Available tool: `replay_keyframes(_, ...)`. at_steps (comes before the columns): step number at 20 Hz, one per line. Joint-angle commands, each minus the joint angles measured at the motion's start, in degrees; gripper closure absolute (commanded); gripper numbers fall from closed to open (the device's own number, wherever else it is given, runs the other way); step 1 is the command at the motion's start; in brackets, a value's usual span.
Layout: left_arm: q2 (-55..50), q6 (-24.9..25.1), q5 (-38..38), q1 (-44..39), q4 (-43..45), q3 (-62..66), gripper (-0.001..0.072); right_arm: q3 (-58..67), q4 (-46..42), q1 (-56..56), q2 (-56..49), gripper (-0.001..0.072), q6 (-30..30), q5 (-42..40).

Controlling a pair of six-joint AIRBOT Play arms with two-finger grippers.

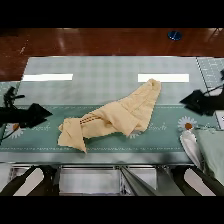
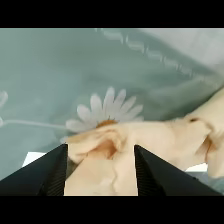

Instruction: Fold the shirts.

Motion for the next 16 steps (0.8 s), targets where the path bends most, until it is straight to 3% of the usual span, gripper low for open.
replay_keyframes(1, -2.34, 3.17, -3.06, -1.95, -2.1, -6.05, 0.0199, -17.44, 4.28, -0.48, 4.11, 0.0301, -3.52, 1.11)
replay_keyframes(6, -8.41, 5.7, -2.01, -9.53, -4.83, -6.64, 0.0199, -23.06, 5.11, -0.48, 4.11, 0.0301, -5.9, -0.22)
replay_keyframes(9, -11.54, 5.62, 3.17, -15.43, -6.64, -6.6, 0.0201, -23.41, 5.35, -0.48, 4.0, 0.0301, -5.9, -0.74)
replay_keyframes(10, -12.35, 5.44, 4.79, -16.79, -7.06, -6.58, 0.025, -23.41, 5.57, -0.48, 3.98, 0.0301, -5.9, -0.96)
replay_keyframes(11, -12.9, 5.49, 5.11, -17.53, -7.23, -6.38, 0.0511, -23.41, 5.9, -0.48, 3.98, 0.0301, -5.9, -1.27)
replay_keyframes(12, -13.11, 5.75, 5.16, -17.77, -7.41, -6.21, 0.0668, -23.41, 6.14, 0.15, 3.98, 0.0301, -5.9, -1.68)
replay_keyframes(16, -13.07, 6.93, 4.68, -17.79, -7.45, -5.38, 0.068, -23.32, 6.78, 11.58, 0.72, 0.0301, -3.32, -8.81)
